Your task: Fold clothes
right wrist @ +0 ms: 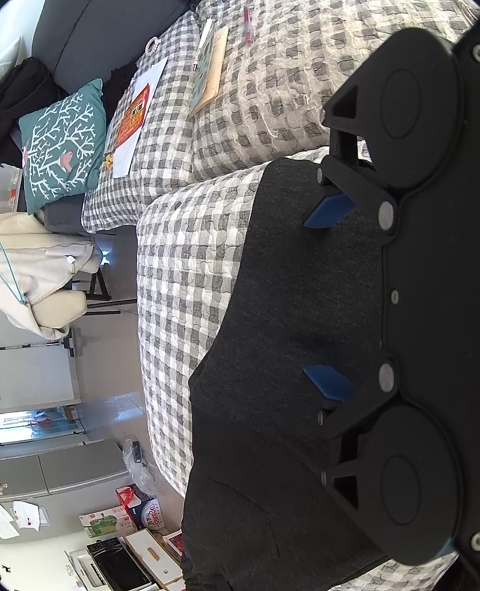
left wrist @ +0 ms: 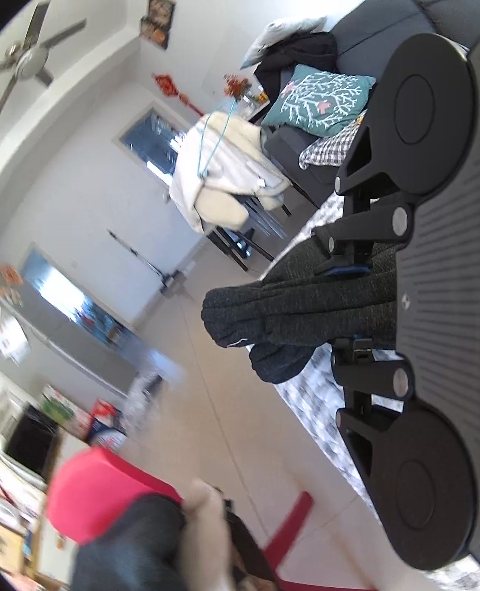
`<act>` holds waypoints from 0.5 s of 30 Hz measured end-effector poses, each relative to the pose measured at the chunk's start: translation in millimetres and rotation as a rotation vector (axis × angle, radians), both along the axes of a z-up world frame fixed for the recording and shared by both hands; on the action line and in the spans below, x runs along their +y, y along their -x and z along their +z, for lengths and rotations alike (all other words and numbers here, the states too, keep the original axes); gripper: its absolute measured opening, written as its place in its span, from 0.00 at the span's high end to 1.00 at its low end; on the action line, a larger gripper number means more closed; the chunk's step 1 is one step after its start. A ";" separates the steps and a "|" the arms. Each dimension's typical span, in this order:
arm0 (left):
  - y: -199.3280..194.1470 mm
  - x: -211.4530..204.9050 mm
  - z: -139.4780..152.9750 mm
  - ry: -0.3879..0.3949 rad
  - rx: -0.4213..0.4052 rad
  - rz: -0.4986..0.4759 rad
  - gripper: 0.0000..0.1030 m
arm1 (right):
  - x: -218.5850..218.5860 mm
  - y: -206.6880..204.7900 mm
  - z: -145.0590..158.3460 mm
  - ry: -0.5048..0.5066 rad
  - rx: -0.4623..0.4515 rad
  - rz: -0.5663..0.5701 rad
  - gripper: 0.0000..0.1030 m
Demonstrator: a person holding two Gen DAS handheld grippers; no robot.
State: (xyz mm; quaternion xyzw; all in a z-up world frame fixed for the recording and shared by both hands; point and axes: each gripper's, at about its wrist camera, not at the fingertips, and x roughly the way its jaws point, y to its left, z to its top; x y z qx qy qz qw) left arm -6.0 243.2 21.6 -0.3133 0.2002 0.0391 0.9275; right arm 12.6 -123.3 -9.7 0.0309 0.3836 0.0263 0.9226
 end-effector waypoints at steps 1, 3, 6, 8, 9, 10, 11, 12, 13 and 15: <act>1.6 -4.2 4.3 -0.018 -0.021 -0.010 0.75 | -0.4 0.3 -0.1 -0.001 0.000 -0.002 0.19; 6.3 -13.7 14.4 -0.040 -0.065 -0.032 0.75 | -5.2 -1.9 1.0 -0.019 0.000 -0.014 0.19; 15.8 -32.5 32.2 -0.067 -0.142 -0.078 0.77 | -11.8 -2.2 2.9 -0.074 -0.004 -0.039 0.19; 25.0 -49.2 44.2 -0.098 -0.197 -0.119 0.78 | -18.9 -2.2 4.4 -0.134 -0.004 -0.056 0.19; 29.5 -58.1 49.7 -0.117 -0.223 -0.142 0.78 | -23.4 -2.0 4.8 -0.171 -0.003 -0.065 0.19; 34.1 -67.5 54.6 -0.138 -0.248 -0.167 0.79 | -28.5 -1.8 4.8 -0.212 -0.001 -0.077 0.19; 38.9 -77.6 58.4 -0.162 -0.273 -0.195 0.79 | -34.7 -1.5 3.8 -0.269 0.003 -0.090 0.19; 43.7 -87.7 62.1 -0.186 -0.298 -0.224 0.79 | -42.7 -2.0 0.1 -0.356 0.018 -0.105 0.19; 48.3 -97.5 65.3 -0.209 -0.320 -0.252 0.80 | -50.7 -2.5 -3.6 -0.443 0.032 -0.121 0.19; 56.5 -116.4 68.6 -0.252 -0.354 -0.310 0.81 | -66.7 -3.4 -11.1 -0.617 0.062 -0.152 0.19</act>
